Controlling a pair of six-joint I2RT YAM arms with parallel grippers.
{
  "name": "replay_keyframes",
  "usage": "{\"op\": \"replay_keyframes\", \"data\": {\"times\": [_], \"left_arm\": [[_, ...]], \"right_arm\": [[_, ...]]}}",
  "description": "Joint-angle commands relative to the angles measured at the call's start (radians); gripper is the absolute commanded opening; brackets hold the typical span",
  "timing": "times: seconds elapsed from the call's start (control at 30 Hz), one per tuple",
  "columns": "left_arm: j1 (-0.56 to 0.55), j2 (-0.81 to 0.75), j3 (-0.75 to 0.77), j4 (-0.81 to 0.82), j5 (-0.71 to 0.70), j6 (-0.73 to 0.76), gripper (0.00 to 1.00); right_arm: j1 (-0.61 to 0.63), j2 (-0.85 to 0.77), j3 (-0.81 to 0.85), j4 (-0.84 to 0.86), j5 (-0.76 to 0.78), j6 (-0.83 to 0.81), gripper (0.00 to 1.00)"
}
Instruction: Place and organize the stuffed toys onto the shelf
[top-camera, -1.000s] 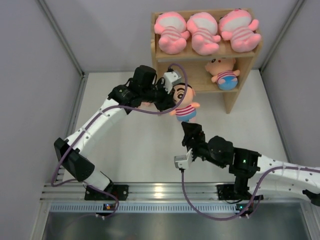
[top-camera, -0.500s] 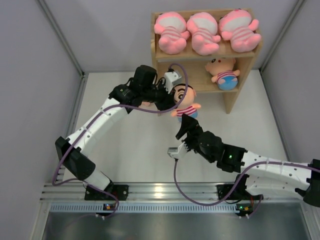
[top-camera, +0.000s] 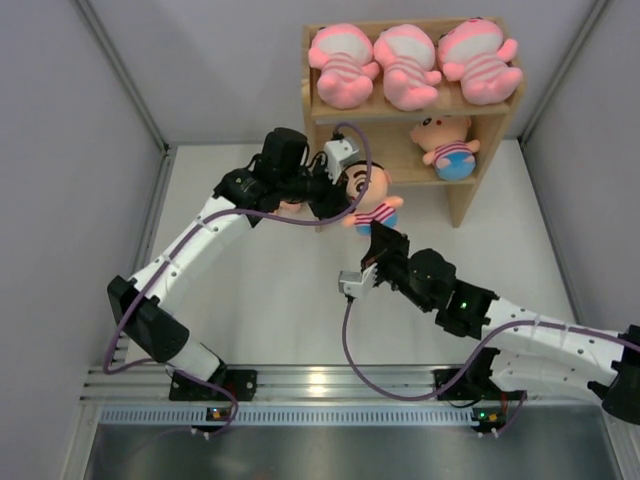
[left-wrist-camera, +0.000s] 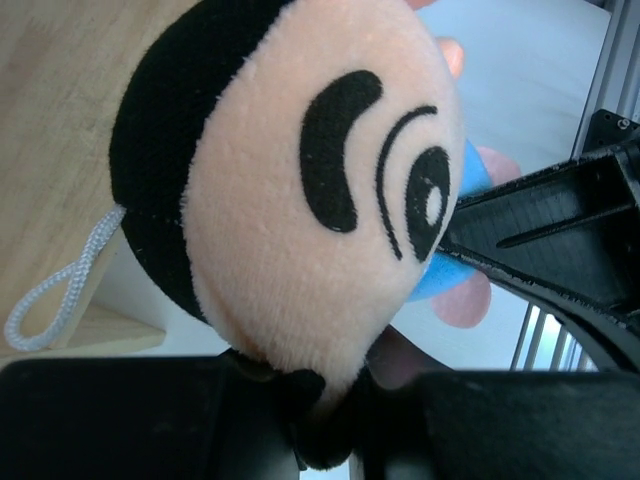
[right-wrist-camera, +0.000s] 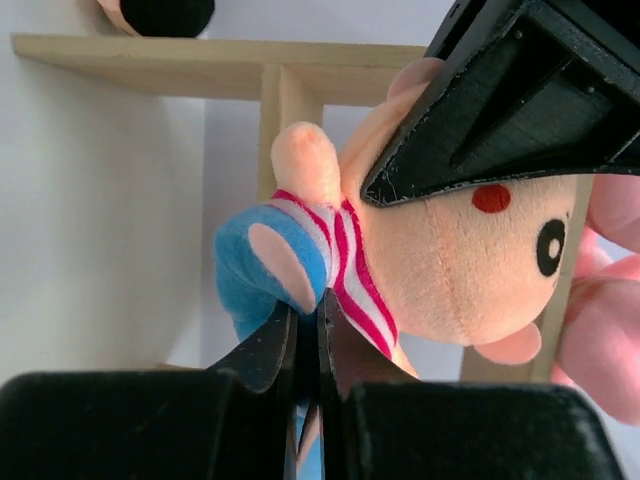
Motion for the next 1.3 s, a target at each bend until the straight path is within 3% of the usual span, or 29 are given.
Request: {"op": "replay_keyframes", "data": {"times": [0.0,0.1,0.13,0.23,0.27,0.5,0.6,0.8,0.9,1.17,1.27], "left_arm": [[0.008,-0.050,-0.021,0.009,0.000,0.025,0.24],[0.008,-0.058,-0.021,0.001,-0.060,0.028,0.51],[0.008,-0.058,-0.015,-0.011,-0.080,0.025,0.66],[0.008,-0.073,-0.001,-0.042,-0.125,0.045,0.87],[0.008,-0.082,-0.001,-0.048,-0.134,0.066,0.89],[0.007,-0.168,-0.030,-0.123,-0.273,0.192,0.91],[0.008,-0.186,-0.074,-0.139,-0.365,0.236,0.87],[0.024,-0.206,-0.197,-0.139,-0.555,0.283,0.83],[0.082,-0.223,-0.228,-0.137,-0.499,0.287,0.83],[0.289,-0.213,-0.245,-0.136,-0.372,0.324,0.83],[0.324,-0.177,-0.246,-0.131,-0.362,0.338,0.85]], "right_arm": [[-0.057,-0.089,0.108,-0.096,-0.121,0.148,0.00],[-0.104,-0.109,0.170,-0.227,-0.227,0.255,0.00],[-0.127,-0.106,0.180,-0.279,-0.237,0.284,0.00],[-0.170,-0.094,0.200,-0.309,-0.252,0.300,0.00],[-0.178,-0.089,0.202,-0.303,-0.252,0.300,0.00],[-0.270,-0.012,0.263,-0.278,-0.388,0.258,0.00],[-0.366,0.073,0.399,-0.411,-0.603,0.295,0.00],[-0.483,0.274,0.605,-0.523,-0.703,0.278,0.00],[-0.538,0.356,0.679,-0.571,-0.740,0.283,0.00],[-0.609,0.416,0.648,-0.498,-0.664,0.304,0.00],[-0.617,0.419,0.627,-0.450,-0.625,0.332,0.07]]}}
